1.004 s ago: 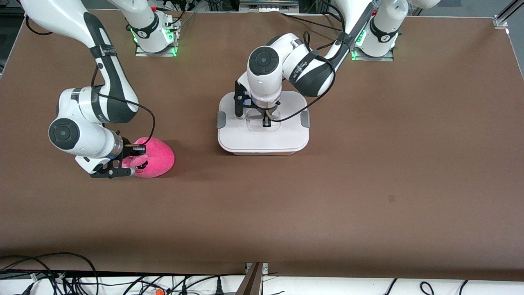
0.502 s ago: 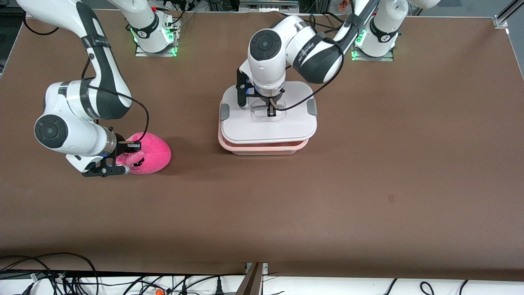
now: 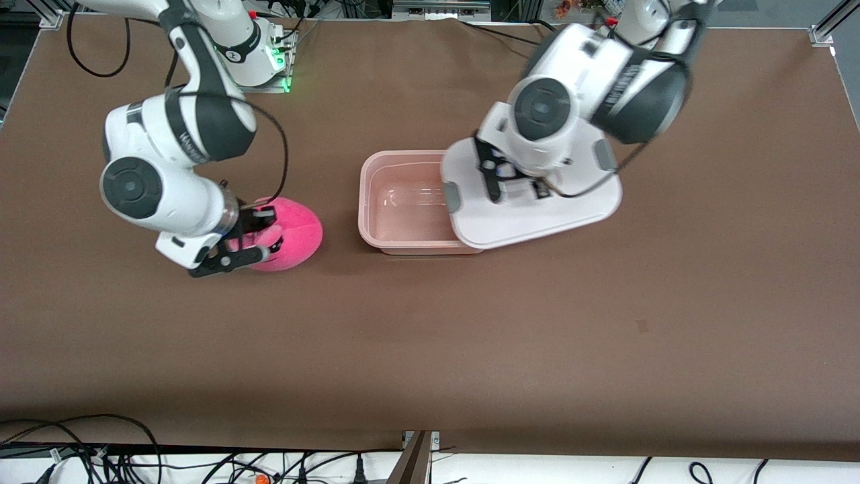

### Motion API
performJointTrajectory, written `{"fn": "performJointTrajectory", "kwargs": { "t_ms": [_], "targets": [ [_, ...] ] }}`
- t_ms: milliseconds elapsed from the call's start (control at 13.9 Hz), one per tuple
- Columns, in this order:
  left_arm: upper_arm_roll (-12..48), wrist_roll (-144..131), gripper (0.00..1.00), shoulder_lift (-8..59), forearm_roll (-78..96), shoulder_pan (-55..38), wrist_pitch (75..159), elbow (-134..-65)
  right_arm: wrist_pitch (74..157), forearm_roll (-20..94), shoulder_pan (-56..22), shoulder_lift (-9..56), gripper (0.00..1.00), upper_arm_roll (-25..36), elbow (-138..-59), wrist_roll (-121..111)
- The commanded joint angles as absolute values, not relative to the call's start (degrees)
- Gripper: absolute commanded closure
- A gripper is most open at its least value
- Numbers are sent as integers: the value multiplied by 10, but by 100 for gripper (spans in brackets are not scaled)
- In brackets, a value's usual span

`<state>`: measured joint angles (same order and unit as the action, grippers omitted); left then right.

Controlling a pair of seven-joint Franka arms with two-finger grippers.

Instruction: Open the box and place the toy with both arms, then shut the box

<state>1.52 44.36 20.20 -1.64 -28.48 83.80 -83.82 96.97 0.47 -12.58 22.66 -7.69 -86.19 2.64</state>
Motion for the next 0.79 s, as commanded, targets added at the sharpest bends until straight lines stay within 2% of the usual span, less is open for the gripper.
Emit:
{"fn": "performJointTrajectory", "kwargs": {
  "t_ms": [0, 215, 574, 717],
  "targets": [
    [21, 525, 100, 175, -36, -198, 806, -846, 897, 2, -173, 243, 100, -76, -784, -11],
    [21, 628, 100, 170, -35, -109, 806, -835, 868, -69, -251, 253, 100, -76, -748, -58],
    [20, 770, 100, 174, -64, -5, 810, -818, 843, -99, -346, 269, 100, -77, -709, -135],
    [20, 816, 100, 179, -75, 30, 819, -818, 841, -111, -387, 298, 100, -77, -672, -146]
  ]
}}
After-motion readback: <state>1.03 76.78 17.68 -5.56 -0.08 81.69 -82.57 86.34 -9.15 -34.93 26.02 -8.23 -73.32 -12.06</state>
